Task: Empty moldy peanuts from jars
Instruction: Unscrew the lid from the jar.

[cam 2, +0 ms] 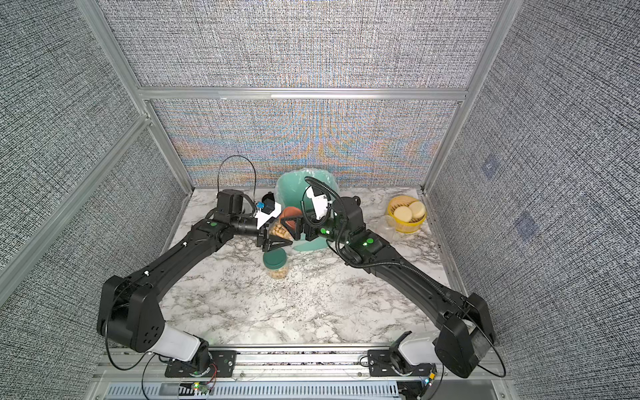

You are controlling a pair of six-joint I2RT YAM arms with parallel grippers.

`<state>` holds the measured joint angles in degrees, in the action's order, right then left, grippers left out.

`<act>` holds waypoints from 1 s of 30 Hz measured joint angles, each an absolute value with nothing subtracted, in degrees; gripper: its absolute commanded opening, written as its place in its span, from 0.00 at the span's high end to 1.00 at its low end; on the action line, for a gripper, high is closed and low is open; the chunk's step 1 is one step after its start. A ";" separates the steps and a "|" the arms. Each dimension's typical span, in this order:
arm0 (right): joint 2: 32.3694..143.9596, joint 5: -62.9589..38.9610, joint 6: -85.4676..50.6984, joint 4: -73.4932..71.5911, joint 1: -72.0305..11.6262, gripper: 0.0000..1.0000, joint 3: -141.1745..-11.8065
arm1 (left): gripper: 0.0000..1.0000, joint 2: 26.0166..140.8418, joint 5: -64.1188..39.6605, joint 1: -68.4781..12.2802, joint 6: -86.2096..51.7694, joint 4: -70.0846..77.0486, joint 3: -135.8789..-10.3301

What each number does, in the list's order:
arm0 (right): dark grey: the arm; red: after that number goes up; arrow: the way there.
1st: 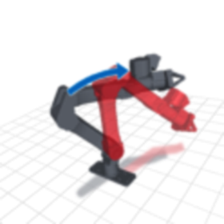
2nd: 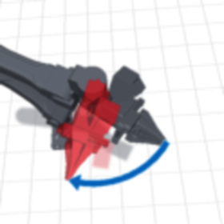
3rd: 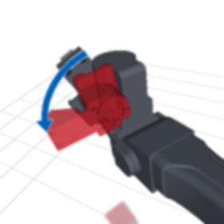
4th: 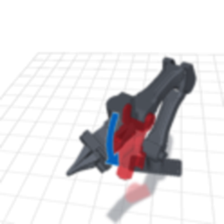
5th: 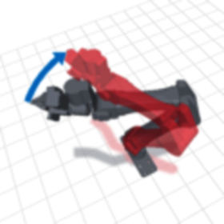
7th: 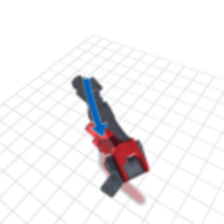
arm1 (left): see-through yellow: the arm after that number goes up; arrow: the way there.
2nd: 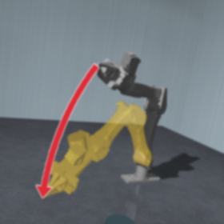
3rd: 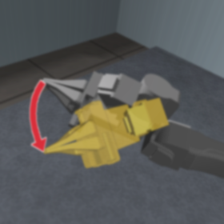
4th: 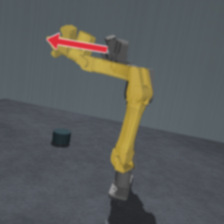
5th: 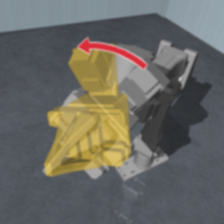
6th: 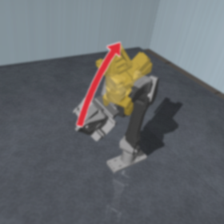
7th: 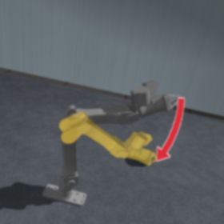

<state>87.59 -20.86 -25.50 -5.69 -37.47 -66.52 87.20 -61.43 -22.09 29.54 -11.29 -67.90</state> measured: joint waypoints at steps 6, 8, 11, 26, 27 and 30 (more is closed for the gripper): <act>88.27 -21.47 -25.10 -4.54 -37.76 0.07 -66.65 | 1.00 87.20 -61.41 -22.09 29.54 -11.27 -67.90; 88.31 -21.58 -24.75 -4.08 -37.85 0.09 -66.78 | 1.00 87.20 -61.41 -22.09 29.52 -11.27 -67.90; 88.38 -21.82 -23.90 -3.53 -37.82 0.16 -66.98 | 1.00 87.20 -61.39 -22.09 29.52 -11.29 -67.90; 89.34 -30.96 -12.80 0.56 -34.89 0.38 -69.45 | 1.00 87.29 -61.84 -22.13 31.38 -12.60 -68.25; 89.34 -32.21 -11.38 0.95 -34.44 0.38 -69.73 | 1.00 87.35 -62.24 -22.13 31.73 -13.06 -68.51; 89.34 -35.79 -5.98 2.48 -33.17 0.37 -71.00 | 1.00 87.42 -63.59 -22.20 32.77 -13.61 -69.14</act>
